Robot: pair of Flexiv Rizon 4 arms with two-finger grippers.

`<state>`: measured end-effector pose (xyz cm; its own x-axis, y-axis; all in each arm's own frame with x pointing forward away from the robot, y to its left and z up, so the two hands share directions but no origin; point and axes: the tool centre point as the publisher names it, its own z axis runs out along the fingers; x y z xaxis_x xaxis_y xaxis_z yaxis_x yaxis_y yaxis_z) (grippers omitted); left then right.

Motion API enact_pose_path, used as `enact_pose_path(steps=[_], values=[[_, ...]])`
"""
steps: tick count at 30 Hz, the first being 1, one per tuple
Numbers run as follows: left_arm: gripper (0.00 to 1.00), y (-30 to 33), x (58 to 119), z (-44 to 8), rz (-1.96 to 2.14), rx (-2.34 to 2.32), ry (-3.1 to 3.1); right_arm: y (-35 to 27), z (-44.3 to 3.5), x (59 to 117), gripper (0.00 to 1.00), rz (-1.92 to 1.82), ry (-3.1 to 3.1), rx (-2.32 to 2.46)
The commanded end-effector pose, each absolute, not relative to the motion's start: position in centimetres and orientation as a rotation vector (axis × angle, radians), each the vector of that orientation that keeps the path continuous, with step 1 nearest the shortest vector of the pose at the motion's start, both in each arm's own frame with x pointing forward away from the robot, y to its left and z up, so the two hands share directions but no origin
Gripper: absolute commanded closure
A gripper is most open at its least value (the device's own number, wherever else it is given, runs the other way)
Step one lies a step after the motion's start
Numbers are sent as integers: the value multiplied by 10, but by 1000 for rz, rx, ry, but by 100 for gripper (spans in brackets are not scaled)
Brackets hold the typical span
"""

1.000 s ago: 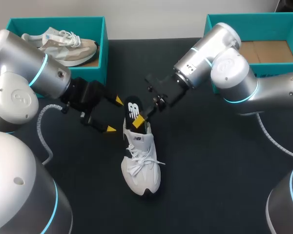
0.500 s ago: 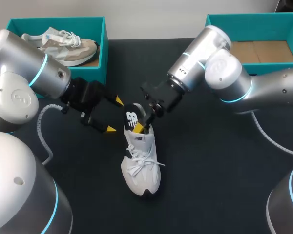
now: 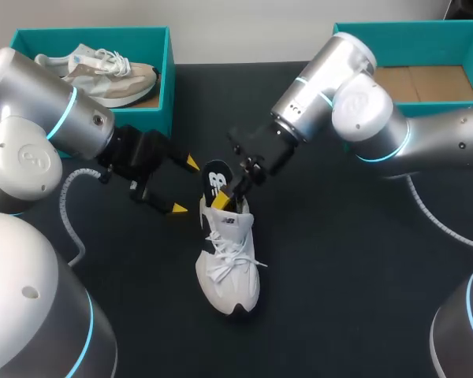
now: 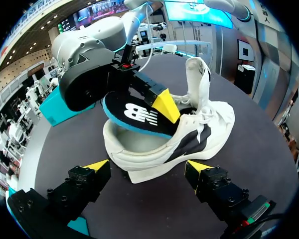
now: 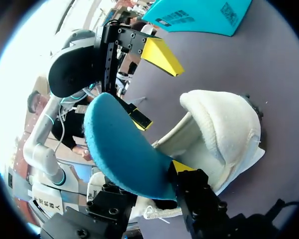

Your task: Take the shoe out of the shoebox, open the shoe tongue, remove and reinsert the insole, then place the shoe into the shoebox

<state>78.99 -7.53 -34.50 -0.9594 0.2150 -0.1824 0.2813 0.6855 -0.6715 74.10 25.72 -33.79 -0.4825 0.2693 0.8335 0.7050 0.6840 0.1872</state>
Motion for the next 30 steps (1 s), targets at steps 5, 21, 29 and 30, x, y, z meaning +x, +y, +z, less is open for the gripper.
enact_pose_path(steps=[5,21,29,30], values=[[0,-75,789,-345,-1134,413,2803,257,-333,749,66,-672,-2078,-738],[0,-75,789,-345,-1134,413,2803,256,-340,748,100,-637,-2054,-742],[0,-75,789,-345,-1134,413,2803,253,-352,728,100,-580,-2005,-763],[0,-75,789,-345,-1134,413,2803,253,-353,727,100,-579,-2001,-765]])
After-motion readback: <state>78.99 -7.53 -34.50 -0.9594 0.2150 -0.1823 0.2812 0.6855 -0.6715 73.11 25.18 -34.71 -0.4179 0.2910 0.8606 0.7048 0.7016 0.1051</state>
